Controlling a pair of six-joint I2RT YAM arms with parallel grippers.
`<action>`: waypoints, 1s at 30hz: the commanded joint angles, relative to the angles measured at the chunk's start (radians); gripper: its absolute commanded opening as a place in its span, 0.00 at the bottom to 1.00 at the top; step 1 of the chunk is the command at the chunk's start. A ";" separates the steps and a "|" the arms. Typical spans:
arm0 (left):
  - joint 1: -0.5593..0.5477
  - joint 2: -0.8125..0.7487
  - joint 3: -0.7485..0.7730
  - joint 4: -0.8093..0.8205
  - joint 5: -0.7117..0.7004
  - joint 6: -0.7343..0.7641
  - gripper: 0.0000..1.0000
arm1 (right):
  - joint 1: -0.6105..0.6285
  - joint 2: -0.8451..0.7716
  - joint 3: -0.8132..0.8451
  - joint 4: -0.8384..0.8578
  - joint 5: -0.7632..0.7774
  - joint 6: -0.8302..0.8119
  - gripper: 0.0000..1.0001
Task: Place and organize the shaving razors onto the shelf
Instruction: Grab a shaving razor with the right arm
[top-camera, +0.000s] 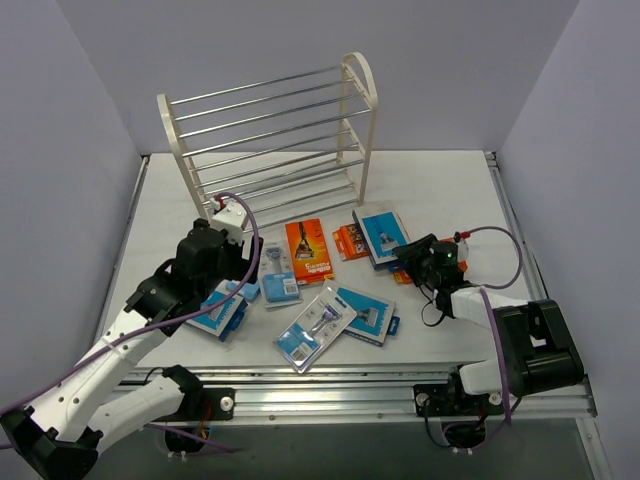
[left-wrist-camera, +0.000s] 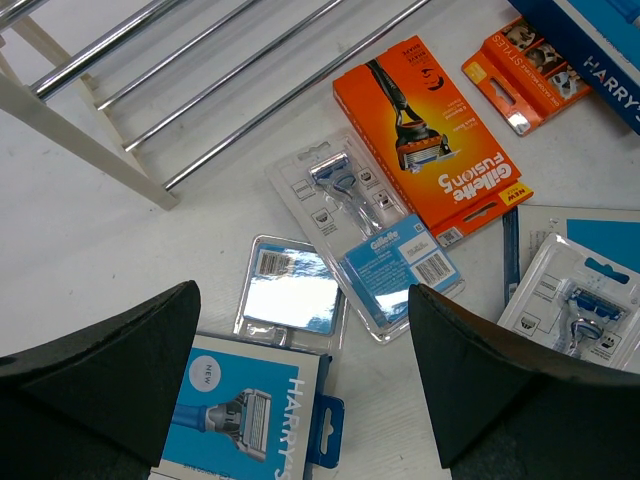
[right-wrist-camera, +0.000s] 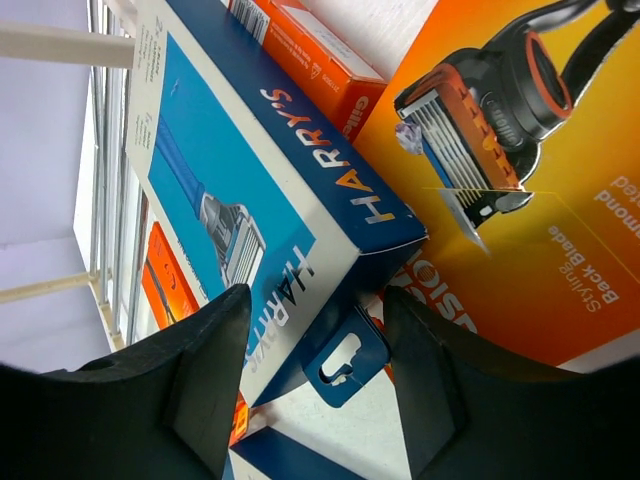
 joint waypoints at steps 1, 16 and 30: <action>-0.007 0.003 0.044 0.012 0.010 -0.013 0.94 | -0.005 0.006 -0.027 0.012 -0.001 0.040 0.51; -0.007 0.004 0.044 0.012 0.016 -0.013 0.94 | -0.014 0.045 -0.043 0.106 -0.007 0.080 0.36; -0.007 -0.008 0.044 0.013 0.013 -0.011 0.94 | -0.014 -0.172 0.025 -0.087 0.010 0.051 0.02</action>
